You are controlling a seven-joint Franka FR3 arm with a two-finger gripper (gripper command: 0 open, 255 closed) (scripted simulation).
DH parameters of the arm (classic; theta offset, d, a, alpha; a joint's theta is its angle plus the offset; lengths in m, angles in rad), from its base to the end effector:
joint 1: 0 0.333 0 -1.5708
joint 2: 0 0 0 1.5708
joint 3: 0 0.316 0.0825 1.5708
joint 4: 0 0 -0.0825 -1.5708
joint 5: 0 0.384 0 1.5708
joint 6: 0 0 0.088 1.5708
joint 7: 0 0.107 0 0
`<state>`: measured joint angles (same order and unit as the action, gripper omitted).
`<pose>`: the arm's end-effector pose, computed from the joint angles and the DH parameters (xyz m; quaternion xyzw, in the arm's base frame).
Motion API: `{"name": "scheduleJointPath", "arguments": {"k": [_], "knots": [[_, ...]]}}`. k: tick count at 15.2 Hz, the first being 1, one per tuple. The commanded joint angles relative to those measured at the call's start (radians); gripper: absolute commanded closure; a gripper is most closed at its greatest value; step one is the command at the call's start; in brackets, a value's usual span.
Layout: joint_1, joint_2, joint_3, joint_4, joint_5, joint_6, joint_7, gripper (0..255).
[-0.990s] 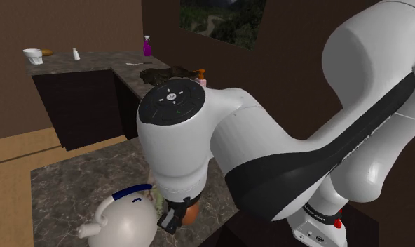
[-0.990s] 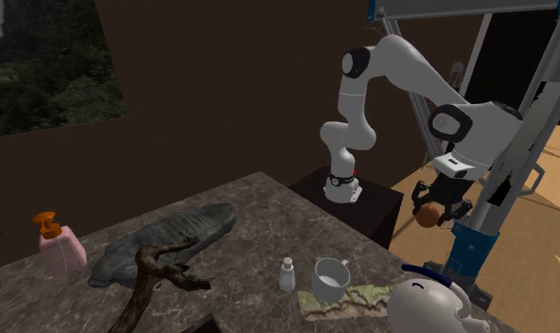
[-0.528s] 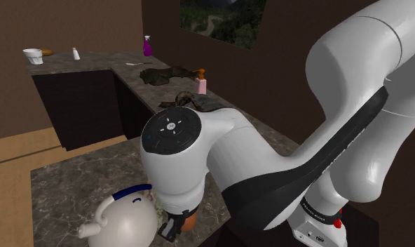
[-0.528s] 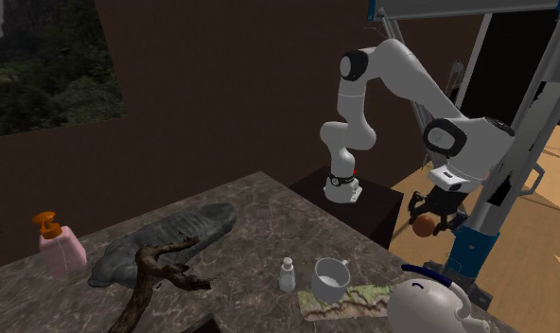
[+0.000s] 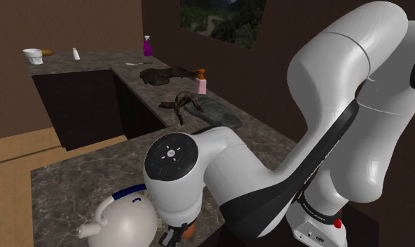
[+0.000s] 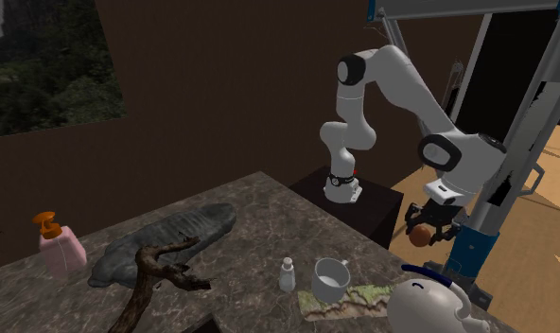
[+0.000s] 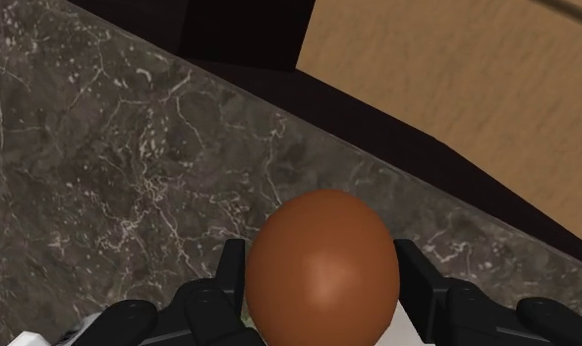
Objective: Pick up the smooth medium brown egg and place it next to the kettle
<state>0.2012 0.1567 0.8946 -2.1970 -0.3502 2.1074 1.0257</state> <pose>0.2558 0.4572 0.3252 0.9831 0.1397 0.0280 0.1146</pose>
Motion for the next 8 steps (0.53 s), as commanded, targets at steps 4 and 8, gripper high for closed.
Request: {"name": "scheduleJointPath", "arguments": {"k": [4,8], "knots": [[0.023,0.068,-0.024,-0.013,-0.071,0.044,0.057,255],[0.044,0.119,-0.048,-0.02,-0.126,0.077,0.1,255]]}}
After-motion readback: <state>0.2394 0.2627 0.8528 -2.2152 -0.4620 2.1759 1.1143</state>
